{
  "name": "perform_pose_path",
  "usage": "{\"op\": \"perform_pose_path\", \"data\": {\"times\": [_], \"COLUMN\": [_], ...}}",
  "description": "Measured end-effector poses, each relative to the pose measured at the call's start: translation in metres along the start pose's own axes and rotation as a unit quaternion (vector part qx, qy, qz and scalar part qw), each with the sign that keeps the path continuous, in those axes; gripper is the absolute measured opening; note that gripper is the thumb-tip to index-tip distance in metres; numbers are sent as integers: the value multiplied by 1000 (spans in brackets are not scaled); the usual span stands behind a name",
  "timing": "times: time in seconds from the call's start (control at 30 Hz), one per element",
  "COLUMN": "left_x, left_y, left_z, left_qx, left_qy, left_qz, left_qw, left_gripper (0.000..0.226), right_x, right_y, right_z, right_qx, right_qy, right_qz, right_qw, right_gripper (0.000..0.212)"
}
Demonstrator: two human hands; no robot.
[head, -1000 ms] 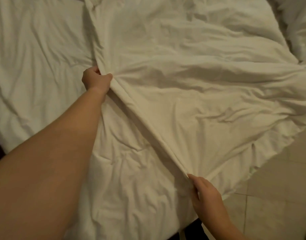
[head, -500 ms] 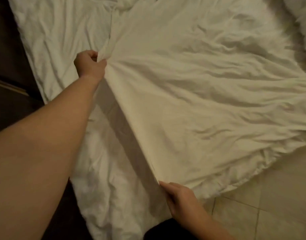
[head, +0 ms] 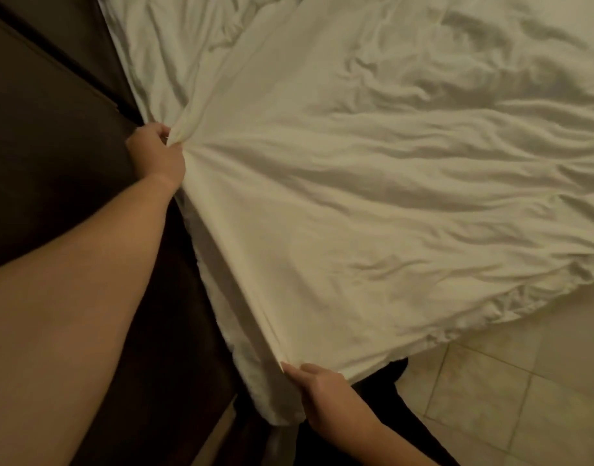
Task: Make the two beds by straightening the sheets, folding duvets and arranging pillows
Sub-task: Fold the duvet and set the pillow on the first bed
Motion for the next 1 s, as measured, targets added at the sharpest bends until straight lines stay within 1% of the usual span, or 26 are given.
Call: {"op": "perform_pose_path", "data": {"times": [0.13, 0.23, 0.33, 0.4, 0.47, 0.53, 0.57, 0.6, 0.67, 0.73, 0.77, 0.8, 0.83, 0.87, 0.93, 1.0], "left_x": [4, 7, 13, 18, 20, 19, 18, 17, 18, 21, 23, 25, 27, 29, 32, 36], "left_y": [12, 16, 17, 17, 16, 14, 13, 11, 6, 1, -1, -3, -6, -9, -15, -21], "left_z": [-9, -20, -34, -40, -44, -49, -51, -51, -53, -53, -53, -52, -52, -52, -54, -56], "left_qx": [3, -3, 0, 23, 47, 60, 64, 68, 78, 87, 88, 89, 88, 88, 89, 91], "left_qy": [-42, -26, -2, 2, -5, -19, -25, -29, -32, -35, -35, -34, -33, -31, -27, -25], "left_qz": [53, 68, 108, 147, 184, 203, 209, 214, 223, 233, 235, 234, 231, 228, 219, 207], "left_qw": [998, 997, 994, 989, 982, 977, 975, 974, 971, 968, 967, 968, 968, 969, 971, 974], "left_gripper": [22, 30, 37, 35, 31, 28, 28, 28, 28, 27, 27, 26, 25, 26, 27, 28], "right_x": [17, 21, 14, 10, 16, 17, 18, 18, 17, 18, 22, 22, 20, 18, 12, 9], "right_y": [-29, -49, -60, -70, -77, -87, -89, -86, -81, -78, -73, -73, -75, -78, -85, -92], "right_z": [8, 10, 11, 10, 8, 9, 10, 13, 14, 21, 24, 27, 29, 31, 33, 34], "right_qx": [20, 64, 67, 76, 59, 64, 67, 65, 71, 93, 86, 123, 146, 149, 137, 121], "right_qy": [-19, -38, -40, -27, 15, 26, 38, 38, 39, 27, 21, -19, -49, -66, -78, -66], "right_qz": [-22, -60, -93, -109, -134, -107, -90, -82, -121, -144, -169, -163, -155, -157, -160, -143], "right_qw": [999, 995, 993, 991, 989, 992, 993, 994, 989, 985, 982, 979, 976, 974, 975, 980], "right_gripper": [68, 71, 72, 55, 34, 24, 24, 30, 46, 64, 65, 56, 52, 55, 58, 57]}}
Point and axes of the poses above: each hand's wrist, its own z-axis towards the middle knuckle, its own y-axis out of the back of the hand, x = y × z, the point moved 5 cm from there along z, towards the middle knuckle, and after that the axes turned 14 degrees about -y, right-handed, at the moved point
